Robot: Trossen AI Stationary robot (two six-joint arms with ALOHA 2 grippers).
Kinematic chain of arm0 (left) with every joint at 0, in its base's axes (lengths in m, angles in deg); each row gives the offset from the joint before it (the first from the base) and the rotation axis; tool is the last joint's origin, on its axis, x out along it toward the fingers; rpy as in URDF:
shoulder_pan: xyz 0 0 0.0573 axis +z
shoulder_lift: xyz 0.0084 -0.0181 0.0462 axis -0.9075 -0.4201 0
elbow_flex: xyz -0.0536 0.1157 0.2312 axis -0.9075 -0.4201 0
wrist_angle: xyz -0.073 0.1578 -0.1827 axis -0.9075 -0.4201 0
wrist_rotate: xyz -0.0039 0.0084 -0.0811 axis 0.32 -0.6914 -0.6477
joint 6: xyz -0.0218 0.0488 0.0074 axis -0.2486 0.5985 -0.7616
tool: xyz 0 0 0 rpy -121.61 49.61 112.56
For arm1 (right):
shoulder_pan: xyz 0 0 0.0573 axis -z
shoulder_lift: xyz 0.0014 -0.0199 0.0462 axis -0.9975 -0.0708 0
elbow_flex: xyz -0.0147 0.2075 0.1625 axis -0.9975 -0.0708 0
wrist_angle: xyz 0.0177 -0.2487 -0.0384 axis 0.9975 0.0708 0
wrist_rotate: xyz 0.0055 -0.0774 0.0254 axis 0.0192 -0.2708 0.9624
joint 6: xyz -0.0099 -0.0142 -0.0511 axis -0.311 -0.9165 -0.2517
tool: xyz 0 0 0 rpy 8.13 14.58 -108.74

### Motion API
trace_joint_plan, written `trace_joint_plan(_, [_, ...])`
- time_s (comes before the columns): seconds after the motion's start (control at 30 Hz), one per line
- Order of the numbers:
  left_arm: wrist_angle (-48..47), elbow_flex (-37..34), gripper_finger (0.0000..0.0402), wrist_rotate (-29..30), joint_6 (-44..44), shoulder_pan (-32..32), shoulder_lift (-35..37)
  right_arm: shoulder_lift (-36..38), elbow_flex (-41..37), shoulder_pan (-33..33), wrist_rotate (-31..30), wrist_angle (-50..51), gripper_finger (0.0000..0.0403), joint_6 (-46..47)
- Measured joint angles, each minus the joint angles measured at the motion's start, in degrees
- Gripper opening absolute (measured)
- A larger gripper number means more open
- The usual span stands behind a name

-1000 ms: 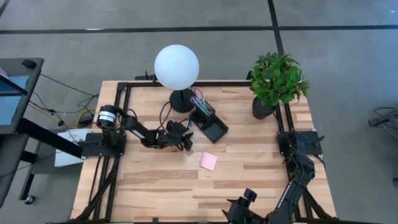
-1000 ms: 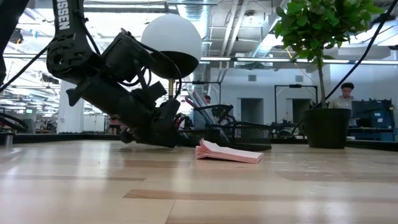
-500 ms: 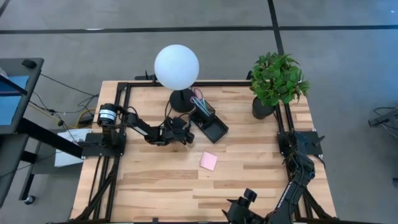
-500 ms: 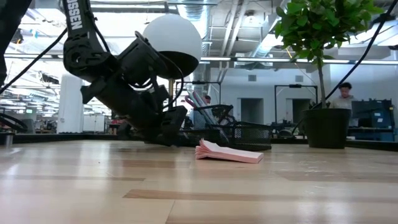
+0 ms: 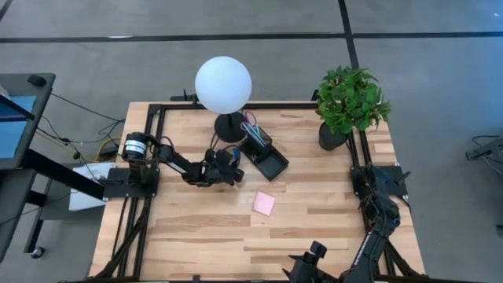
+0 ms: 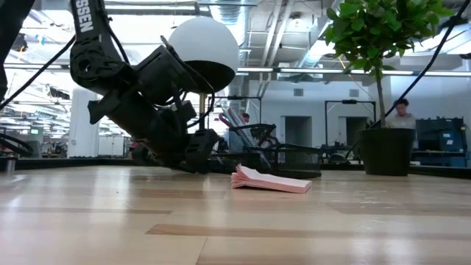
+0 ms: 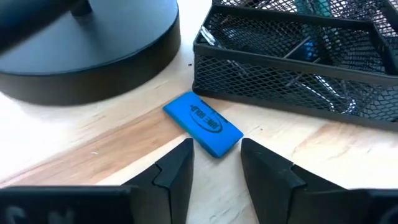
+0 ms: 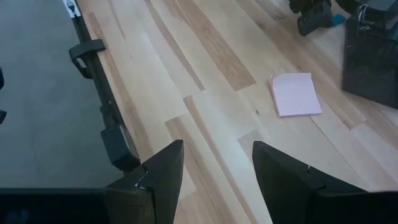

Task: Pick and place office supplies into organizer
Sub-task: Put the blue eraser into the desk organizer

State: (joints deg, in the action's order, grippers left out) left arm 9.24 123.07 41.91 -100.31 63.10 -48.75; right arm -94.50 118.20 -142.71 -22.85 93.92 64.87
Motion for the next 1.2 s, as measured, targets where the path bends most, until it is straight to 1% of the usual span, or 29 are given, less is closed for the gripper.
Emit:
trace_joint_plan(0.17, [3.2, 0.0, 0.0131, -1.2, 1.2, 1.7, 0.0, 0.0, 0.0, -0.2, 0.0, 0.0, 0.0189, 0.0])
trace_joint_plan(0.33, [4.8, 0.0, 0.0113, -5.8, 2.6, 4.2, 0.1, 0.0, 0.0, -0.2, 0.0, 0.0, 0.0189, 0.0])
trace_joint_plan(0.47, [5.9, 0.0, 0.0081, -9.2, 4.7, 5.0, 0.1, 0.0, 0.0, -0.2, -0.1, 0.2, 0.0189, 0.0])
trace_joint_plan(0.63, [5.8, 0.1, 0.0023, -10.0, 4.2, 5.0, 0.1, 0.0, 0.0, 0.3, -0.1, 0.3, 0.0189, 0.0])
trace_joint_plan(0.7, [5.8, 0.1, 0.0008, -10.1, 4.1, 5.0, 0.1, 0.0, 0.0, 0.3, 0.0, 0.3, 0.0189, 0.0])
trace_joint_plan(0.83, [5.7, 0.1, 0.0003, -10.3, 4.1, 4.6, 0.1, 0.0, 0.0, 0.3, 0.0, 0.3, 0.0189, 0.0])
trace_joint_plan(1.07, [5.4, 0.2, 0.0001, -11.2, 4.0, 2.1, 0.1, 0.0, 0.0, 0.3, 0.0, 0.3, 0.0189, 0.0])
trace_joint_plan(1.2, [5.4, 0.2, 0.0001, -10.7, 4.4, 1.1, 0.7, 0.0, 0.0, 0.2, 0.0, 0.3, 0.0189, 0.0])
